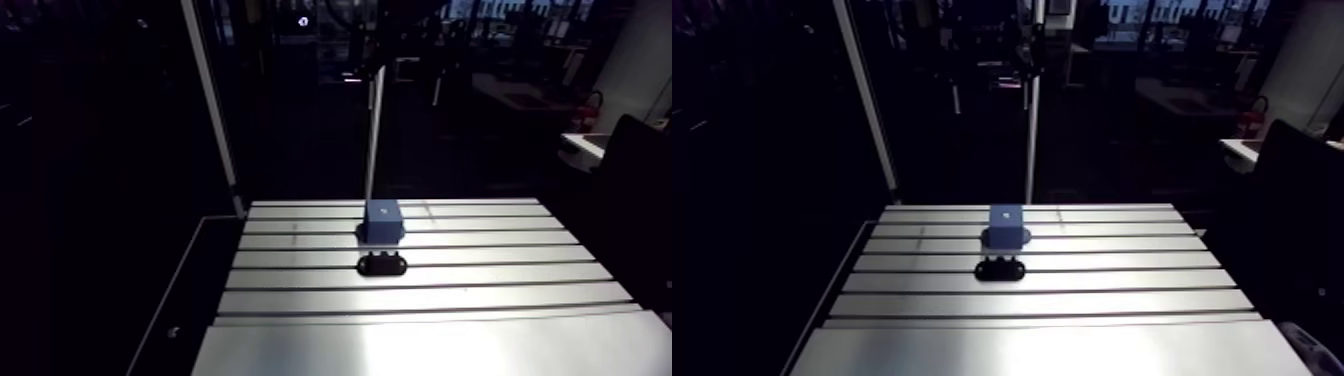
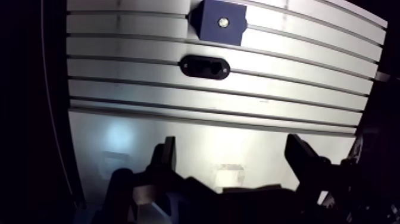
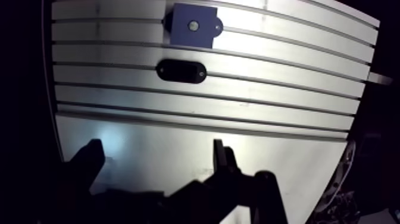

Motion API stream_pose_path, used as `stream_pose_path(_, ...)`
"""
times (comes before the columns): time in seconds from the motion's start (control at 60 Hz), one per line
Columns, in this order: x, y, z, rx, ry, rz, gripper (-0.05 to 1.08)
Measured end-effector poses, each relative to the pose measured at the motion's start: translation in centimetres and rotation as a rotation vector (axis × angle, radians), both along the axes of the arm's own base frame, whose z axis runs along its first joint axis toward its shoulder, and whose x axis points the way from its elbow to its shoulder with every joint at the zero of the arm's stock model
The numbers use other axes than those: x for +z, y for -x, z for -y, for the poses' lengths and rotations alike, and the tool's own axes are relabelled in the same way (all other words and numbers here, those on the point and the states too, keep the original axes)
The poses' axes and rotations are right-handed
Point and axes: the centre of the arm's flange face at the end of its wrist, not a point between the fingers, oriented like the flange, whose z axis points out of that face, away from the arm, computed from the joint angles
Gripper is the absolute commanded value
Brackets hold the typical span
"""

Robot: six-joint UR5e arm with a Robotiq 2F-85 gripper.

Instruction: Pick up the M10 bolt and insert it into the hex recess until seated.

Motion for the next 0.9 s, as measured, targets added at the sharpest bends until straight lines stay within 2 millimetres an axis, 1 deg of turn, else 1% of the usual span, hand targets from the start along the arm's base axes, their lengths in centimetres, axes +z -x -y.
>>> stream_pose_path(0.133,2.1,-1.3,0.2,0.002,0.002,-0.032,0.01)
stream_pose_path(0.15,2.7,-1.8,0.2,0.002,0.003,-0.042,0.01)
stream_pose_path(0.217,3.8,-2.6,0.3,0.001,0.005,-0.059,0.01)
stream_pose_path(0.4,6.1,-4.6,0.2,-0.004,0.01,-0.099,0.01)
stream_pose_path(0.533,6.4,-5.2,0.1,-0.007,0.012,-0.105,0.01)
stream_pose_path(0.9,5.8,-5.5,-0.2,-0.012,0.014,-0.093,0.01)
